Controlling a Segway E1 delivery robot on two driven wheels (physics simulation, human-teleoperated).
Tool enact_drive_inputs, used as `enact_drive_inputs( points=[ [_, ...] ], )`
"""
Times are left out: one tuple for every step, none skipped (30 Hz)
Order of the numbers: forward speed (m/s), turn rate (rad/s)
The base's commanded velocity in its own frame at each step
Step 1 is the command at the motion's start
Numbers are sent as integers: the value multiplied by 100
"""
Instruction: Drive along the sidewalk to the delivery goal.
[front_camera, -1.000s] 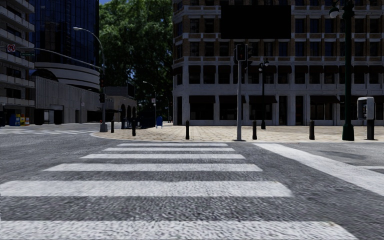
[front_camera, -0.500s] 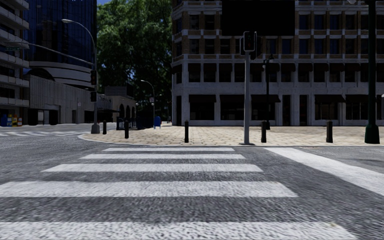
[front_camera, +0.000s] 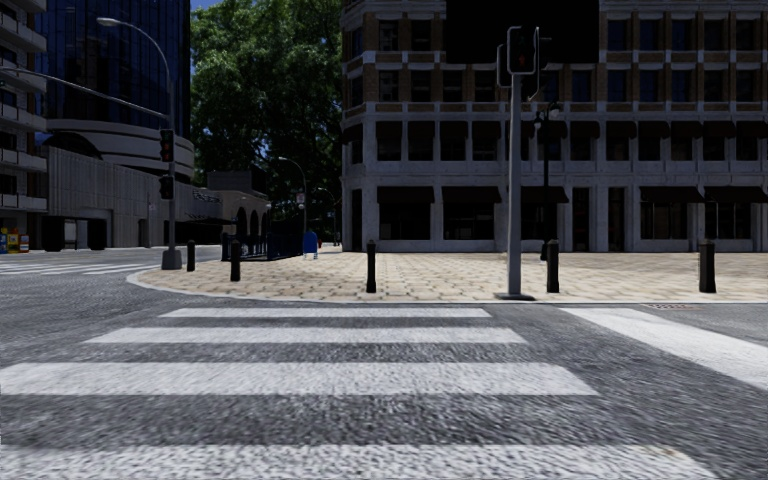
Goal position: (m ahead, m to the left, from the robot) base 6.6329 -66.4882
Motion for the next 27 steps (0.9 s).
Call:
enact_drive_inputs(
  points=[
    [200,0],
    [200,0],
    [200,0],
    [200,0],
    [200,0],
    [200,0],
    [200,0],
    [200,0],
    [200,0],
    [200,0],
    [200,0],
    [200,0],
    [200,0],
    [200,0],
    [200,0],
    [200,0],
    [200,0],
    [200,0],
    [200,0],
    [200,0],
    [200,0],
    [200,0],
    [200,0],
    [200,0],
    [200,0],
    [200,0],
    [199,0]
  ],
)
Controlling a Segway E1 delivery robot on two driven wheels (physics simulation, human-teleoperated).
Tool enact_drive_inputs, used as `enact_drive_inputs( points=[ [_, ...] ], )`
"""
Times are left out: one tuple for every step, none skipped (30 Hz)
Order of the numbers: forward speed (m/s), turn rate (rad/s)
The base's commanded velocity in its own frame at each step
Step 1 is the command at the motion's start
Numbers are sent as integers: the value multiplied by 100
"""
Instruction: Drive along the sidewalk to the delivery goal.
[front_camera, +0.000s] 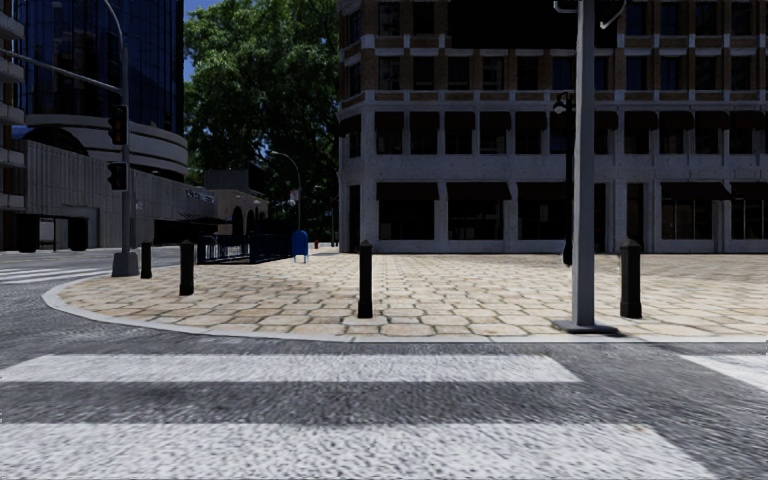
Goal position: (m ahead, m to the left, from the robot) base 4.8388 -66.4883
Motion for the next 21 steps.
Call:
enact_drive_inputs(
  points=[
    [199,0],
    [199,0],
    [198,0],
    [196,0],
    [194,0],
    [192,0],
    [192,0],
    [189,0],
    [187,0],
    [186,0],
    [186,0],
    [185,0],
    [184,0],
    [181,0],
    [179,0],
    [176,-6],
    [176,-6],
    [174,-116],
    [172,-120],
    [171,-120],
    [170,-120]
  ],
)
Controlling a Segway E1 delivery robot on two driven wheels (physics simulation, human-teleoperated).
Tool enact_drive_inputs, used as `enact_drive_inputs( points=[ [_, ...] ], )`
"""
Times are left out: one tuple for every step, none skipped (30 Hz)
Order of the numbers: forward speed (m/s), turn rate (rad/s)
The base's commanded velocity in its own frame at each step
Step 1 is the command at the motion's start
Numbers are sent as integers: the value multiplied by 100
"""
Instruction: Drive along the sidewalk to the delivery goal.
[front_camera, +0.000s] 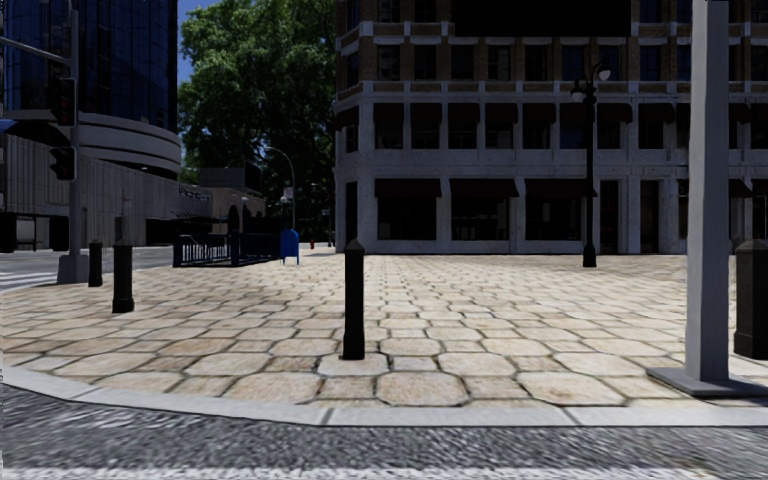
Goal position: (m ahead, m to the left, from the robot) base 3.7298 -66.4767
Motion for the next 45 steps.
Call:
enact_drive_inputs(
  points=[
    [169,-120],
    [169,-120],
    [169,-120],
    [169,-120],
    [168,-120],
    [168,-120],
    [168,-120],
    [168,-120],
    [167,-84],
    [167,0],
    [167,0],
    [167,0],
    [167,0],
    [167,0],
    [167,0],
    [167,0],
    [167,0],
    [167,0],
    [167,0],
    [167,0],
    [167,0],
    [167,0],
    [167,0],
    [167,0],
    [167,0],
    [167,0],
    [167,0],
    [167,0],
    [167,0],
    [167,0],
    [167,0],
    [167,0],
    [167,0],
    [167,0],
    [167,0],
    [167,0],
    [167,0],
    [167,0],
    [167,0],
    [167,0],
    [167,0],
    [167,0],
    [167,0],
    [167,0],
    [167,0]
  ],
)
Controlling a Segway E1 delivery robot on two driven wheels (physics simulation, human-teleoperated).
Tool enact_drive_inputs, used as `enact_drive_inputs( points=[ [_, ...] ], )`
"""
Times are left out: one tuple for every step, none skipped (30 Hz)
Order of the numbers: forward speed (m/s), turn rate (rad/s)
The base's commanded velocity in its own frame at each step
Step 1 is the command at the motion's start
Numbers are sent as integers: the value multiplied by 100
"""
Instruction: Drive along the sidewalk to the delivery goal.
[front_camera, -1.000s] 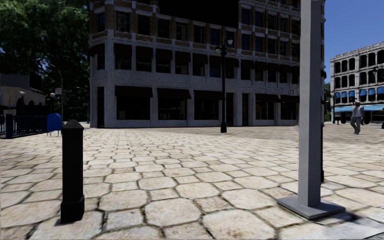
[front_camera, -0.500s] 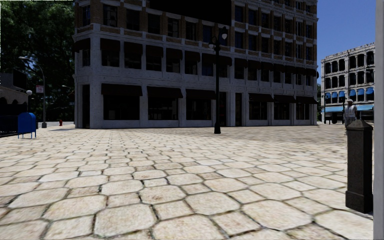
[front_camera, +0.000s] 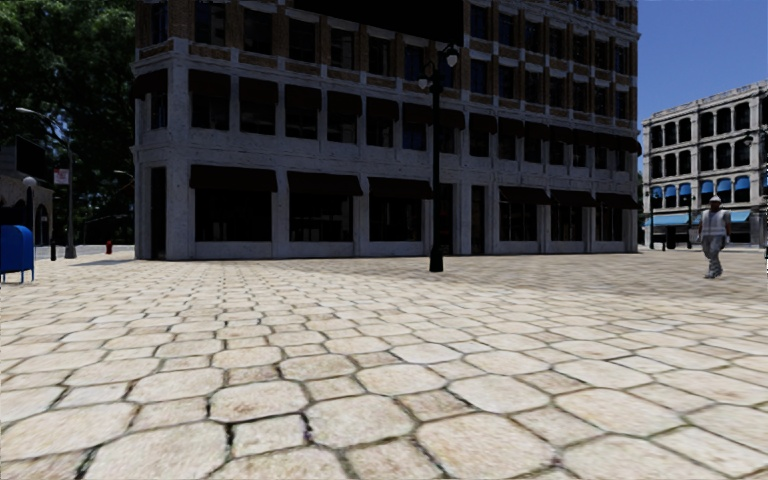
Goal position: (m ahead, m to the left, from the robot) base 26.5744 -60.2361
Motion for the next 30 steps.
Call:
enact_drive_inputs(
  points=[
    [167,0],
    [167,0],
    [167,0],
    [167,0],
    [167,0],
    [167,0],
    [167,0],
    [167,0],
    [167,0],
    [167,0],
    [167,0],
    [167,0],
    [167,0],
    [167,0],
    [167,0],
    [167,0],
    [167,0],
    [167,0],
    [167,0],
    [167,0],
    [167,0],
    [167,0],
    [167,0],
    [167,0],
    [167,0],
    [167,0],
    [167,0],
    [167,0],
    [167,0],
    [167,0]
  ],
)
